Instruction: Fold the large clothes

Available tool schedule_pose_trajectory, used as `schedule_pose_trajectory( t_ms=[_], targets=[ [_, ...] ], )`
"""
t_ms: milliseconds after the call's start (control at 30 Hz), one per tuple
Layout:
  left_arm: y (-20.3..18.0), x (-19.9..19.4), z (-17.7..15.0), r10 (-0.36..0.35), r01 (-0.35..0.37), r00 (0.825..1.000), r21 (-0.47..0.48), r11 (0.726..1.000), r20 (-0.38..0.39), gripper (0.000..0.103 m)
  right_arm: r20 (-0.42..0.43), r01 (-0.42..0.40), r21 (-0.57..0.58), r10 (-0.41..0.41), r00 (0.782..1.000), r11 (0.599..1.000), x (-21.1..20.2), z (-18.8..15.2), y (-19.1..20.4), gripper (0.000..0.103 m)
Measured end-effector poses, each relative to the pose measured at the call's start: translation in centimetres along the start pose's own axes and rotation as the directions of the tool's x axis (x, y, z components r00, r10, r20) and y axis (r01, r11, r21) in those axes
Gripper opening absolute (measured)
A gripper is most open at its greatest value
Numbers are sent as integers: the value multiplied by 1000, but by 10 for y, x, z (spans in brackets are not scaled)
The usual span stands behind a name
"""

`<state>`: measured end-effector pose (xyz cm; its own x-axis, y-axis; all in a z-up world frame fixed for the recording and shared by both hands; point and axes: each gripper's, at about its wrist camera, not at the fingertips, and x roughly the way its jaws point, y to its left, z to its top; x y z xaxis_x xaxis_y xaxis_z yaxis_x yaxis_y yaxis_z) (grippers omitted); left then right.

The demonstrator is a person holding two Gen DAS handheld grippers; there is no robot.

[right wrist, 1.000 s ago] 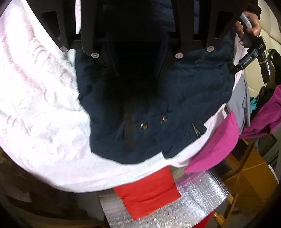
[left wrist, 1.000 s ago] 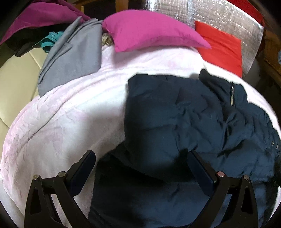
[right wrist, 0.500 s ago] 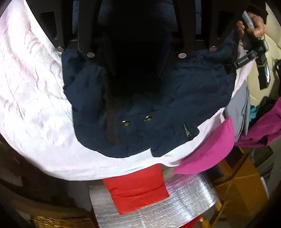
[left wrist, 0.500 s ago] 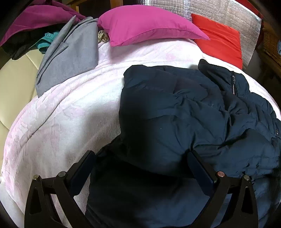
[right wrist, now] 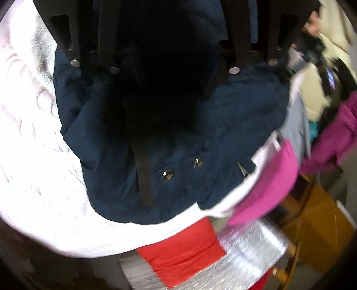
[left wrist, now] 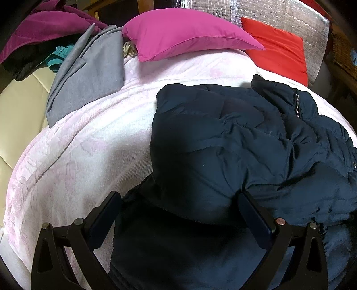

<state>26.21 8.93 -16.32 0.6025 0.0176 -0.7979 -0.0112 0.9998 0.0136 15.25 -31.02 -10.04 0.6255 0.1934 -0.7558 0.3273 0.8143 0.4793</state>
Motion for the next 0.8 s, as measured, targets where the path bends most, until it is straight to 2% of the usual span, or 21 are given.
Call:
schedule_pose_trajectory(
  t_ms=[167,300,433,567,600,633,700,800],
  targets=[
    [1,1,1,-3,3,1000,0,1000,-1,103,72,-64,21,62,995,998,-17,2,1,64],
    [0,1,1,-2,2,1000,1,1000,0,103,117,-116,52,110,987,992,-25,6,-3,69],
    [0,2,0,-5,5,1000,0,1000,0,103,147,-169,145,147,978,975,-21,11,-15,76],
    [0,2,0,-6,6,1000,-2,1000,-1,103,156,-191,261,154,976,946,-12,14,-32,75],
    [0,2,0,-8,8,1000,-3,1000,-2,103,155,-193,278,155,976,941,-11,13,-34,68],
    [1,2,1,-9,9,1000,-4,1000,-3,103,145,-181,289,144,979,940,-9,13,-35,48],
    [1,2,1,-11,11,1000,-6,1000,-5,103,110,-121,289,93,990,949,-4,15,-33,25],
    [2,2,1,-13,13,1000,-9,1000,-7,103,142,-107,248,73,987,963,-12,16,-24,22]
  ],
)
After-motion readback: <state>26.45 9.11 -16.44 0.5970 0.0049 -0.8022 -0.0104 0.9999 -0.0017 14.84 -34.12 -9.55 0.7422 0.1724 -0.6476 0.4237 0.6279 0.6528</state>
